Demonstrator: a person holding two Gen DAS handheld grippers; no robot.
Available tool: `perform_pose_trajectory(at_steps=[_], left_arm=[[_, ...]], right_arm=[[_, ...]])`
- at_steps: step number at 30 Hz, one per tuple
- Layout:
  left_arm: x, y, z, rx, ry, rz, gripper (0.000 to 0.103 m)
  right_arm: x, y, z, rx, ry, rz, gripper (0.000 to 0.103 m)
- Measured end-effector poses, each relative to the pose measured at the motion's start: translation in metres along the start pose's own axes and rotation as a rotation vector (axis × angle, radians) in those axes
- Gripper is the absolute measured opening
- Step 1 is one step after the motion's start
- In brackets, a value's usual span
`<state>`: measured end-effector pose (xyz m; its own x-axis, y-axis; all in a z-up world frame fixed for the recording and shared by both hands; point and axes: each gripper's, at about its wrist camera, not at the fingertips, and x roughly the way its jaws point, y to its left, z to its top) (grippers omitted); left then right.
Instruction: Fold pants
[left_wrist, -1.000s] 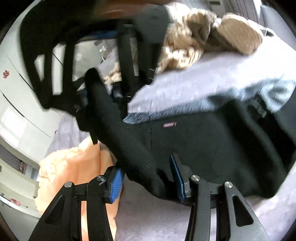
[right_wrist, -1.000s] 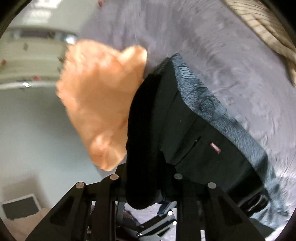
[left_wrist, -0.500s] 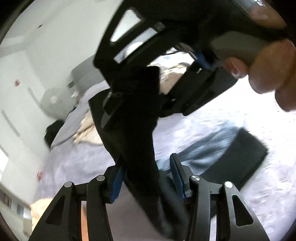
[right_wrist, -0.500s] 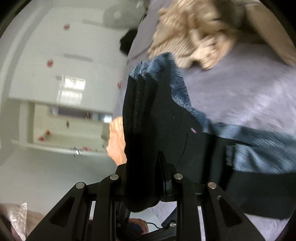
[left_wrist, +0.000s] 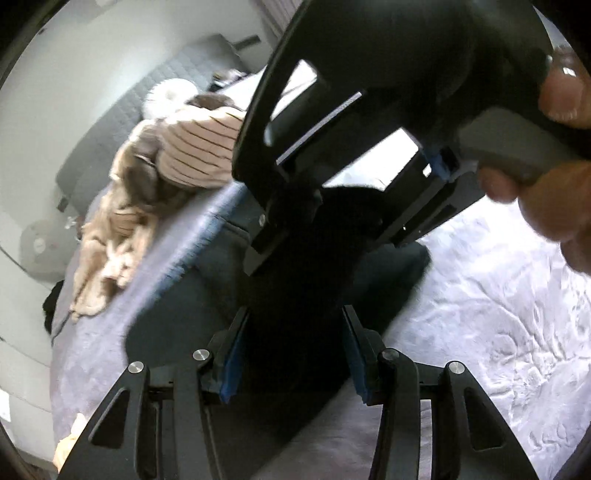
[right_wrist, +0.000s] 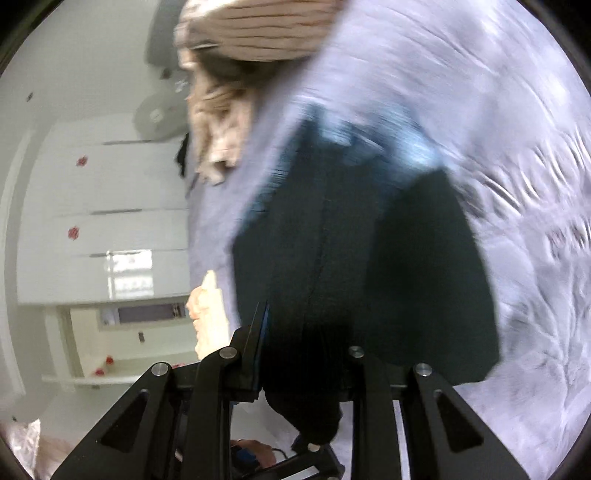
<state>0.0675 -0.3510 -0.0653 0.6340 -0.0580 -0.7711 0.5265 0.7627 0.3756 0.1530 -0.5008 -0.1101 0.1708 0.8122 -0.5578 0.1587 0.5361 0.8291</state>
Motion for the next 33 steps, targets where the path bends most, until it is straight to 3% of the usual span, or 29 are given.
perform_pose_trajectory(at_steps=[3,8,13,17,22,27,30,33], left_arm=[[0.001,-0.010,-0.004,0.013,0.007,0.007,0.048],[-0.006,-0.015,0.001,0.017,-0.017,-0.003,0.048],[0.014,-0.024,-0.004,0.048,0.051,-0.042,0.050],[0.000,-0.014,-0.006,0.053,0.046,-0.072,0.069],[-0.025,0.013,-0.018,0.022,0.045,-0.121,0.069],[-0.023,0.073,-0.030,-0.144,0.132,-0.105,0.069],[-0.008,0.110,-0.042,-0.293,0.241,-0.085,0.069],[-0.001,0.133,-0.055,-0.381,0.305,-0.062,0.069]], right_arm=[[0.003,-0.020,-0.005,0.040,0.002,0.033,0.026],[-0.014,-0.004,-0.007,-0.023,-0.010,0.055,0.026],[-0.008,-0.019,-0.005,-0.047,-0.026,-0.109,0.026],[-0.010,-0.016,-0.009,-0.024,-0.045,-0.117,0.034],[-0.019,-0.002,-0.007,-0.016,-0.040,-0.195,0.040],[-0.034,0.004,-0.013,-0.027,-0.080,-0.327,0.041],[-0.042,0.005,-0.017,-0.050,-0.110,-0.519,0.042],[-0.051,0.010,-0.021,-0.023,-0.139,-0.524,0.042]])
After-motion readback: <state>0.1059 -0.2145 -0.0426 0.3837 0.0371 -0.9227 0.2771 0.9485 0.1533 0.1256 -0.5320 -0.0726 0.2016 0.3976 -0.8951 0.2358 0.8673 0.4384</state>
